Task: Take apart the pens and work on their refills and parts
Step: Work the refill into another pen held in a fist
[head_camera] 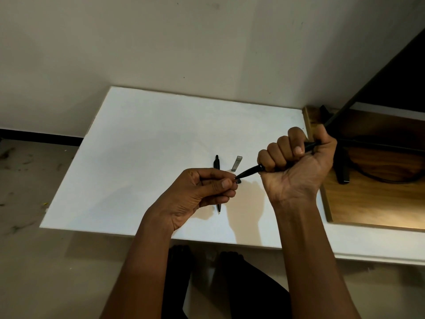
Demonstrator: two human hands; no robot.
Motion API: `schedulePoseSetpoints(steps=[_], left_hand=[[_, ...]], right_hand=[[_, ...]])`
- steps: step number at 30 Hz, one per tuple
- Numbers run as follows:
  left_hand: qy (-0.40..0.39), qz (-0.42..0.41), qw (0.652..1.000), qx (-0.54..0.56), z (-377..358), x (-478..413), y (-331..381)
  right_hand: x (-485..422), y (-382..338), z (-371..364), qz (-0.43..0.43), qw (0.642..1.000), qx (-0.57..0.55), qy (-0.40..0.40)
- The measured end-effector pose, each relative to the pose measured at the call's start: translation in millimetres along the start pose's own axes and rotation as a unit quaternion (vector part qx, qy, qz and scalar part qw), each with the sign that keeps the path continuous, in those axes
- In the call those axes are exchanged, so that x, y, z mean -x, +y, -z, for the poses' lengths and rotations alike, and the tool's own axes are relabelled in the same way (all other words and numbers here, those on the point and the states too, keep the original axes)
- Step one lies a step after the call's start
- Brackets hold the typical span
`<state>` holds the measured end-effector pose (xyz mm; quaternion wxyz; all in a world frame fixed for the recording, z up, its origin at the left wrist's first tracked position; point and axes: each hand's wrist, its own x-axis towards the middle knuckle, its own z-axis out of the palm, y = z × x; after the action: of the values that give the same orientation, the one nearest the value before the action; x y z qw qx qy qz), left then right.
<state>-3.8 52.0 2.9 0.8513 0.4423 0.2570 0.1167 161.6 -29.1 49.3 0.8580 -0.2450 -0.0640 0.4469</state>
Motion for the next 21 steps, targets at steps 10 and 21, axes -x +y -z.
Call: schedulePoseSetpoints(steps=[10,21], left_hand=[[-0.001,-0.001,1.000,0.001,0.4,-0.3,-0.9],[-0.001,-0.007,1.000,0.001,0.9,0.0,-0.3]], right_hand=[[-0.7,-0.3,1.0,0.010,1.000,-0.016,-0.002],[-0.6,-0.1,2.6,0.006,0.999,-0.036,0.008]])
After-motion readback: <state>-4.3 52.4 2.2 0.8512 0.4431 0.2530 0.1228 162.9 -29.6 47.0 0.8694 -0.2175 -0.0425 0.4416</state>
